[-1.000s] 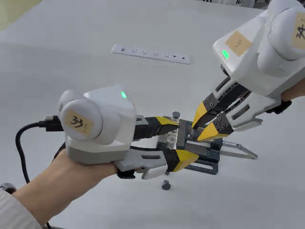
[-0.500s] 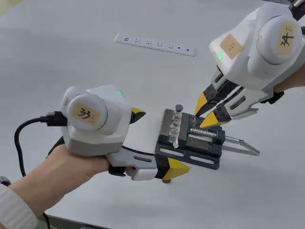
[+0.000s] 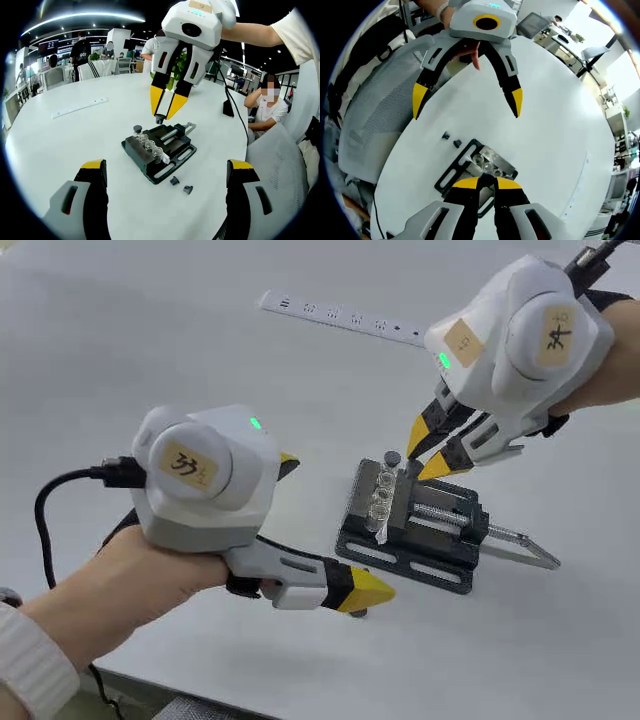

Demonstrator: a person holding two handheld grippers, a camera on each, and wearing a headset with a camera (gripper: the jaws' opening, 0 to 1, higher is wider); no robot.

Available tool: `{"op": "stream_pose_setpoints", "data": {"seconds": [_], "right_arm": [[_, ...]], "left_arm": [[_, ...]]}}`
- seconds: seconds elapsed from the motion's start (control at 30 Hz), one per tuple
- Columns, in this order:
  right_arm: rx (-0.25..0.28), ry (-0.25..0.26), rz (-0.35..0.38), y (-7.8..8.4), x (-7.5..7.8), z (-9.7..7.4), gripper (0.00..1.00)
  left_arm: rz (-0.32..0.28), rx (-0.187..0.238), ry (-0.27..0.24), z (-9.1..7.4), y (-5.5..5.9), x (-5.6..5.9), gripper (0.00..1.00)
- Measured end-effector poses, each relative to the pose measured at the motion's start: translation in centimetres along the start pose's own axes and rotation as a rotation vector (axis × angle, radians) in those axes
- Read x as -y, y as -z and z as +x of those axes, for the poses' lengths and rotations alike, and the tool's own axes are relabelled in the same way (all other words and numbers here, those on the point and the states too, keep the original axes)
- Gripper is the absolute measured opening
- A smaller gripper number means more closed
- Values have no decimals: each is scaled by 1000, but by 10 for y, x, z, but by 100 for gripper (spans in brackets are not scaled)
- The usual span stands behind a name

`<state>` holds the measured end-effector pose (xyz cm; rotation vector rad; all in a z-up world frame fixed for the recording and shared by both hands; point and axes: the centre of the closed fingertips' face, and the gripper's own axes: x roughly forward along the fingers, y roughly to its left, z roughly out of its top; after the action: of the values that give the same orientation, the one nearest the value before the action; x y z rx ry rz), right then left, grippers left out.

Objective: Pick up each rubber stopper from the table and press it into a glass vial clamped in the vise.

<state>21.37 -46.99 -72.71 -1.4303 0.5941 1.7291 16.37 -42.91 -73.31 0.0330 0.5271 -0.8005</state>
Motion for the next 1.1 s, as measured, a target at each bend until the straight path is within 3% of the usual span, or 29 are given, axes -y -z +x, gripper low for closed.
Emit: {"op": "stream_pose_setpoints", "data": {"seconds": [0.27, 0.57, 1.1], "right_arm": [[-14, -2, 1, 9, 12, 19, 5], [-44, -8, -48, 12, 18, 33, 5], [-75, -29, -79, 15, 22, 45, 5]], "left_arm": [[-13, -7, -5, -2, 4, 0, 99], [-32, -14, -9, -4, 10, 1, 99], [-72, -5, -11, -7, 19, -5, 97]]}}
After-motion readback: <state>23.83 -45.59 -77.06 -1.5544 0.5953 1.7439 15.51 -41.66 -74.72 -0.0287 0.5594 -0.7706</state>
